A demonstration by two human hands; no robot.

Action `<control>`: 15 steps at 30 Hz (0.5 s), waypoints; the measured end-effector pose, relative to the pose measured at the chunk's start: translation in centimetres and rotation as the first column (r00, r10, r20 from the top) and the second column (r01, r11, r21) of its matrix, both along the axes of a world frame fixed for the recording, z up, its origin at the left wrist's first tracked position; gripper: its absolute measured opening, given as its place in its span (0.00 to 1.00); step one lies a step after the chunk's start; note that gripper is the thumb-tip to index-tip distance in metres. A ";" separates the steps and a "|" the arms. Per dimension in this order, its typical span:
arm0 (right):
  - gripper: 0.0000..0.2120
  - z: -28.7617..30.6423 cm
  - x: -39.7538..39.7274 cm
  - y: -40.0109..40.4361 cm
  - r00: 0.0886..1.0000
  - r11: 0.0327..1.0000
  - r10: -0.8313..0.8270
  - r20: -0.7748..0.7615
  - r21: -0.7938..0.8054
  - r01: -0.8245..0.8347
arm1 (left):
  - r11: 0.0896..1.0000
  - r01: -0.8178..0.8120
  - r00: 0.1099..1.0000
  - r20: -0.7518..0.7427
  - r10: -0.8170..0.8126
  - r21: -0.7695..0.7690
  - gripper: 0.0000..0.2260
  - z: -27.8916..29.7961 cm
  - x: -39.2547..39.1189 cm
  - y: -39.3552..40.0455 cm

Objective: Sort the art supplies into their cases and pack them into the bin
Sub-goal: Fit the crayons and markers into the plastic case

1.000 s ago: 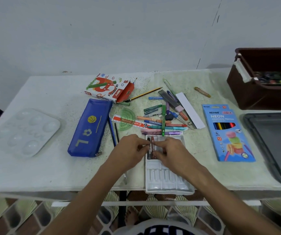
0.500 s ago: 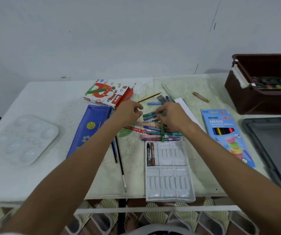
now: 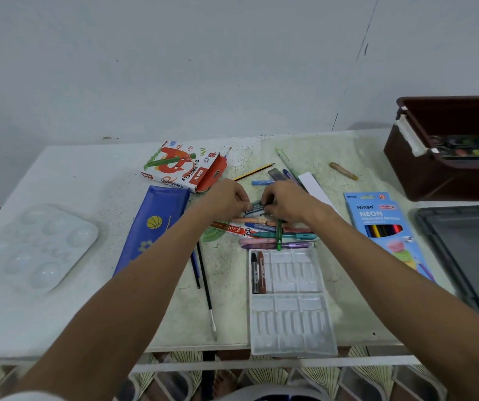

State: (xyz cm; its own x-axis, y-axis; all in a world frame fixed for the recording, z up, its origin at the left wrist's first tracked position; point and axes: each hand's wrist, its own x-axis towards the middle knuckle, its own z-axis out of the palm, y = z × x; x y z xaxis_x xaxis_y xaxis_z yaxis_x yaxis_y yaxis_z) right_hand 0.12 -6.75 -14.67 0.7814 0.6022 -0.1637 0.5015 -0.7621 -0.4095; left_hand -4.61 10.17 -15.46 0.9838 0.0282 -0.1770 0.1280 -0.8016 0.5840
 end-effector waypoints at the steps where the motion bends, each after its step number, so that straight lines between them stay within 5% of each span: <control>1: 0.08 0.0 0.0 -0.1 1.000 1.000 0.005 -0.006 0.003 -0.005 | 1.000 -0.019 1.000 0.006 0.019 -0.020 0.05 -0.1 -0.2 0.1; 10: 0.08 1.1 -1.8 -2.1 0.994 0.971 -0.054 -0.100 0.226 0.076 | 0.970 -0.206 0.960 0.162 0.226 -0.131 0.07 0.4 -5.9 -0.9; 15: 0.07 2.9 -5.2 -5.5 0.947 0.819 -0.105 -0.302 0.515 0.255 | 0.923 -0.254 0.931 0.187 0.315 -0.290 0.02 0.7 -11.3 -3.3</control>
